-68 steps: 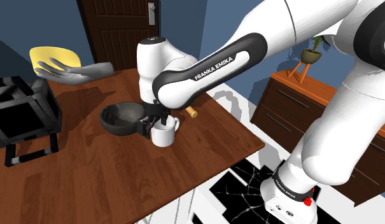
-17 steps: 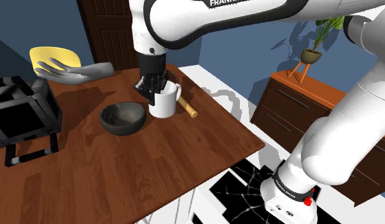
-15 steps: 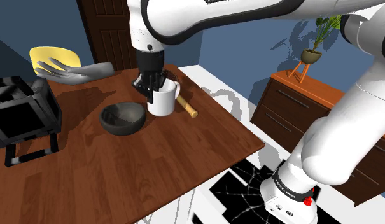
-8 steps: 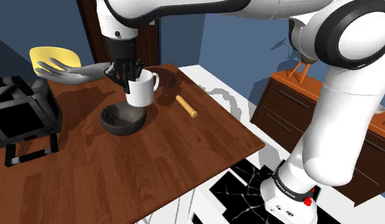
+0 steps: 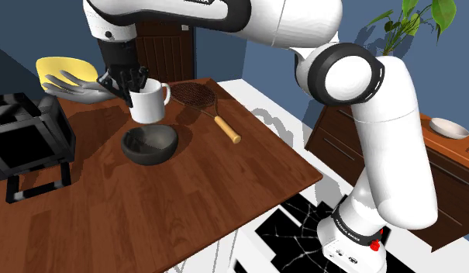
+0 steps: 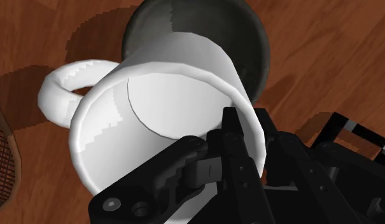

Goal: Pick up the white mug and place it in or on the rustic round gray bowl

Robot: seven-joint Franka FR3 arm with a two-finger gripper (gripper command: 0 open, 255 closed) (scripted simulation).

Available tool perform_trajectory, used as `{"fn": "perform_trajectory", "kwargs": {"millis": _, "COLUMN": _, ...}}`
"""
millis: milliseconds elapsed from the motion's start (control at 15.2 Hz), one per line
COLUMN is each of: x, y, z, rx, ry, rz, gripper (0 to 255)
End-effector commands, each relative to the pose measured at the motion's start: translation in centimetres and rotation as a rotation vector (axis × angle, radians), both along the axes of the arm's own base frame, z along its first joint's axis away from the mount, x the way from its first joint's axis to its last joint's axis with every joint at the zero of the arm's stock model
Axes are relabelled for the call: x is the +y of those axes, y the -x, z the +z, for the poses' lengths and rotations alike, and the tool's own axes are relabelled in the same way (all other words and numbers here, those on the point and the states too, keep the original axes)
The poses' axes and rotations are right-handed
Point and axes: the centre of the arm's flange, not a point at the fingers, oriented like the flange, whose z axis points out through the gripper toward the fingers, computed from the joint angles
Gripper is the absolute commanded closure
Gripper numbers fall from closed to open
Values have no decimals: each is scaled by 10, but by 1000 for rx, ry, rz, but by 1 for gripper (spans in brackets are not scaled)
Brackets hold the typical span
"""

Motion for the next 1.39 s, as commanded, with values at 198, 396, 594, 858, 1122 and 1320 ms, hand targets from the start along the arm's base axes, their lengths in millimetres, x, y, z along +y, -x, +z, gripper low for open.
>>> {"fn": "perform_trajectory", "kwargs": {"millis": 198, "x": 0, "y": -2, "z": -25, "rx": -1, "ry": 0, "rz": -1, "gripper": 255}}
{"fn": "perform_trajectory", "kwargs": {"millis": 396, "x": 0, "y": -2, "z": -41, "rx": -1, "ry": 0, "rz": -1, "gripper": 255}}
{"fn": "perform_trajectory", "kwargs": {"millis": 594, "x": 0, "y": -2, "z": -57, "rx": -1, "ry": 0, "rz": -1, "gripper": 255}}
{"fn": "perform_trajectory", "kwargs": {"millis": 858, "x": 0, "y": -2, "z": -78, "rx": -1, "ry": 0, "rz": -1, "gripper": 255}}
{"fn": "perform_trajectory", "kwargs": {"millis": 1122, "x": 0, "y": -2, "z": -82, "rx": -1, "ry": 0, "rz": -1, "gripper": 255}}
{"fn": "perform_trajectory", "kwargs": {"millis": 1320, "x": 0, "y": -2, "z": -82, "rx": -1, "ry": 0, "rz": -1, "gripper": 255}}
